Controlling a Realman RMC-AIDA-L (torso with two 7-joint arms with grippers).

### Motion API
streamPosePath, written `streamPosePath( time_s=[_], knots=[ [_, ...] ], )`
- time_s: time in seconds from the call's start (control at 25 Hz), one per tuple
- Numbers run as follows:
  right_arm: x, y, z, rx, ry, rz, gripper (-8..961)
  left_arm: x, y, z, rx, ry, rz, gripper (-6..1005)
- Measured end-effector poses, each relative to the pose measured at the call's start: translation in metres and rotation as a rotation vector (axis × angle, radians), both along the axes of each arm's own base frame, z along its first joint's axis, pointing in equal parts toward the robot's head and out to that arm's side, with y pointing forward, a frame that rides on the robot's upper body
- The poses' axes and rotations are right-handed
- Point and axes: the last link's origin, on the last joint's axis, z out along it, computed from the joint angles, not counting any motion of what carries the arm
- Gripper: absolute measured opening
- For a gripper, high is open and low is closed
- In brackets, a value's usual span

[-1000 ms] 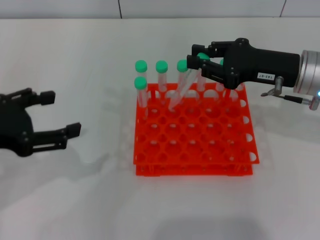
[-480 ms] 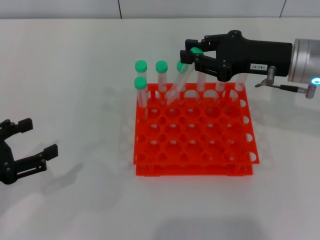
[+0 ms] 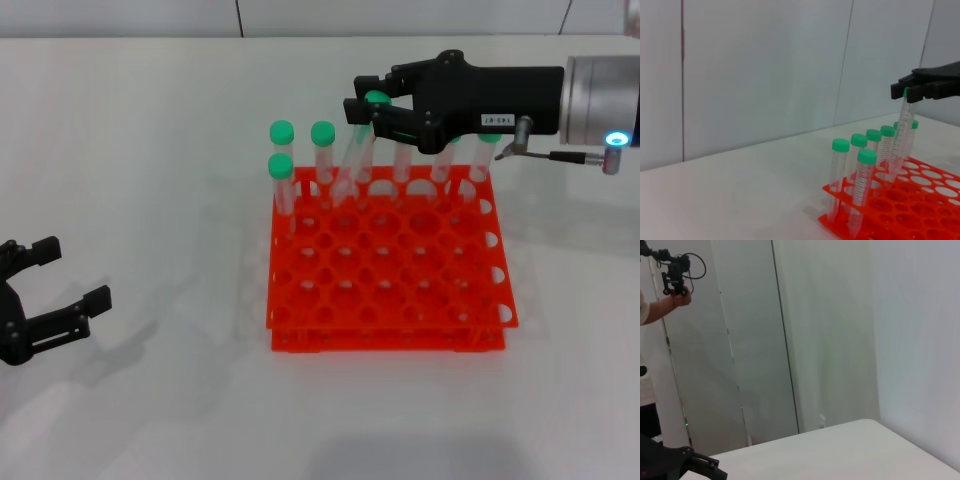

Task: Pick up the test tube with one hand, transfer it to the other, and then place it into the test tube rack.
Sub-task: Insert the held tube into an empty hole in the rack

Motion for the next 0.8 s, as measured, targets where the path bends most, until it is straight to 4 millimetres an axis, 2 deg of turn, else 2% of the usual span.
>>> streamPosePath(
  time_s=[0.8],
  knots=[
    [-0.025, 0.011, -0.011, -0.015, -0.08, 0.022, 312, 0.0, 0.005, -0.002, -0.013, 0.009, -0.002, 894]
  ],
)
